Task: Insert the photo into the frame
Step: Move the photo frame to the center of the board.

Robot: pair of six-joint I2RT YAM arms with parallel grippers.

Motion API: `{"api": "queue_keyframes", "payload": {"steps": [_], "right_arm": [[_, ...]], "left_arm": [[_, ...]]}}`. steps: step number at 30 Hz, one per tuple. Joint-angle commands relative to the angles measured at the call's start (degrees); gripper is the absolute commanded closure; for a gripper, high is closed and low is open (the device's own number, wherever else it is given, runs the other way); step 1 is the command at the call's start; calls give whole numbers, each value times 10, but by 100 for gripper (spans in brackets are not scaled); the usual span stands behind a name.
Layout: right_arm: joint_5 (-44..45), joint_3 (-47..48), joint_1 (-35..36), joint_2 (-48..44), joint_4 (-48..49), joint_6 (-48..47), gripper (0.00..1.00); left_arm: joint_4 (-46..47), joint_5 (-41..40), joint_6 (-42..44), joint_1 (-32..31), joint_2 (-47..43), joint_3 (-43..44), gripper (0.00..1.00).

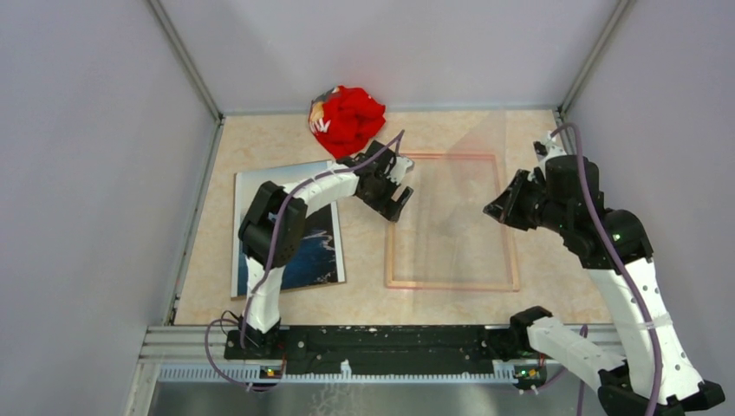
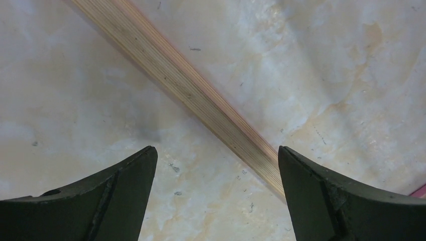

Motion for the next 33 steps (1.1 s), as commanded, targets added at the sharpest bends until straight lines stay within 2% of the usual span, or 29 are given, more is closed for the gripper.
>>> {"api": "queue_keyframes", "payload": {"steps": [1, 5, 10, 17, 23, 30, 33], "right_arm": [[4, 32, -3, -21, 12, -2, 100], [-2, 22, -3, -21, 16, 0, 100], [-9, 18, -3, -15, 26, 0, 100], [-22, 11, -2, 2, 49, -1, 100], [-40, -14, -3, 14, 81, -3, 100], [-69, -31, -3, 48, 125, 0, 100], [-80, -18, -3, 75, 144, 2, 100]], "left_arm": [[4, -18, -38, -3, 10, -4, 6], [9, -41, -39, -5, 18, -12, 15], [16, -76, -27, -3, 2, -48, 37], [24, -91, -24, 7, -49, -113, 40], [25, -86, -27, 20, -90, -151, 36], [-13, -71, 3, 29, -131, -85, 2], [-44, -32, 12, 64, -146, -46, 2]]}}
